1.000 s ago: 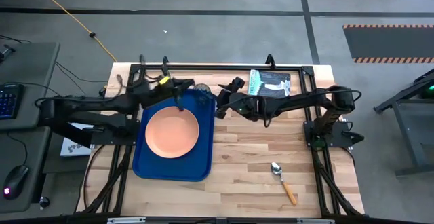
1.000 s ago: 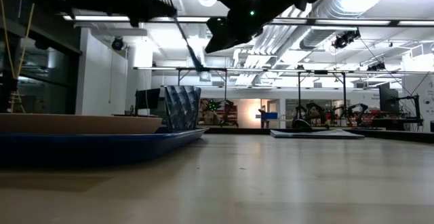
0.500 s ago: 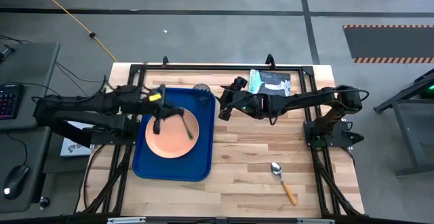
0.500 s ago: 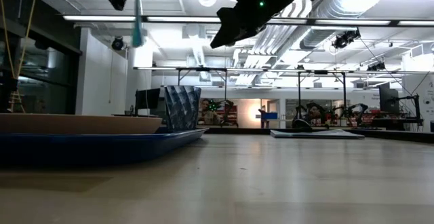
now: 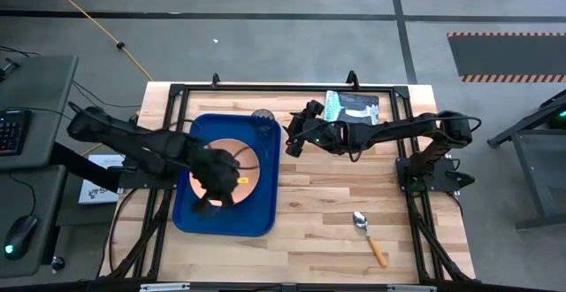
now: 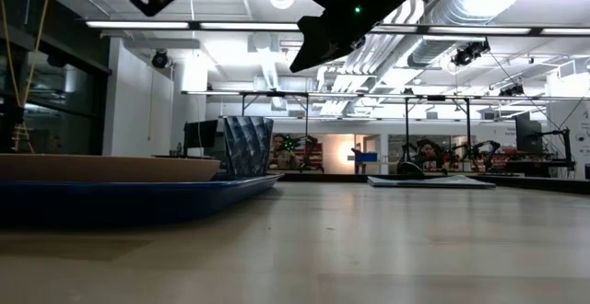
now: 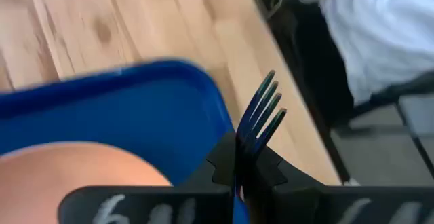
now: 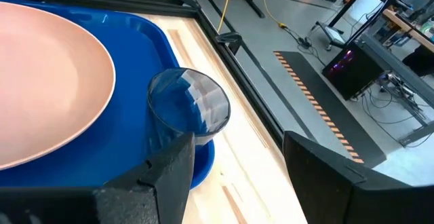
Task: Pick and place plate/cup/fork/spoon on tray
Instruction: Put the blue fork below the light orange plate on the blue tray
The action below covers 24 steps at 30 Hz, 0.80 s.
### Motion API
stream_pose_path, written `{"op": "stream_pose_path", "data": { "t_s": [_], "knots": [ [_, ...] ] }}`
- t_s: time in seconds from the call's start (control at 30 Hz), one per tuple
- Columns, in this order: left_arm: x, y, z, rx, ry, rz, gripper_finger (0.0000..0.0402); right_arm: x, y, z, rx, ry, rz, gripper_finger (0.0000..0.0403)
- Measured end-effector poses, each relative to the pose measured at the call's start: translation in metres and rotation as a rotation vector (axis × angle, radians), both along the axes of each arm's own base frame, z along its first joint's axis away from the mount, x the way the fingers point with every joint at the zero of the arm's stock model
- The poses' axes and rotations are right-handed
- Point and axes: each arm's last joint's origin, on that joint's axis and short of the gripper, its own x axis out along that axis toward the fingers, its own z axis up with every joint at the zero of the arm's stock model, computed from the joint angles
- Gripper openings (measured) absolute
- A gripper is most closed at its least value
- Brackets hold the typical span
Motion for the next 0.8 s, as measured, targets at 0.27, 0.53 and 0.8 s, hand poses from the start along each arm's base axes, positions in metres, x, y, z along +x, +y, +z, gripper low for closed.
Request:
{"op": "stream_pose_path", "data": {
  "t_s": [0.27, 0.53, 0.8],
  "knots": [
    [0.032, -0.011, -0.037, 0.127, 0.178, -0.161, 0.0001, 0.0, 0.0, 0.0, 0.002, -0.004, -0.002, 0.0216],
    [0.048, -0.035, -0.053, 0.166, 0.192, -0.416, 0.0001, 0.0, 0.0, 0.0, 0.002, -0.002, -0.002, 0.0216],
    [0.054, -0.05, -0.075, 0.211, 0.198, -0.561, 0.0001, 0.0, 0.0, -0.001, 0.003, 0.006, -0.002, 0.0216]
  ]
}}
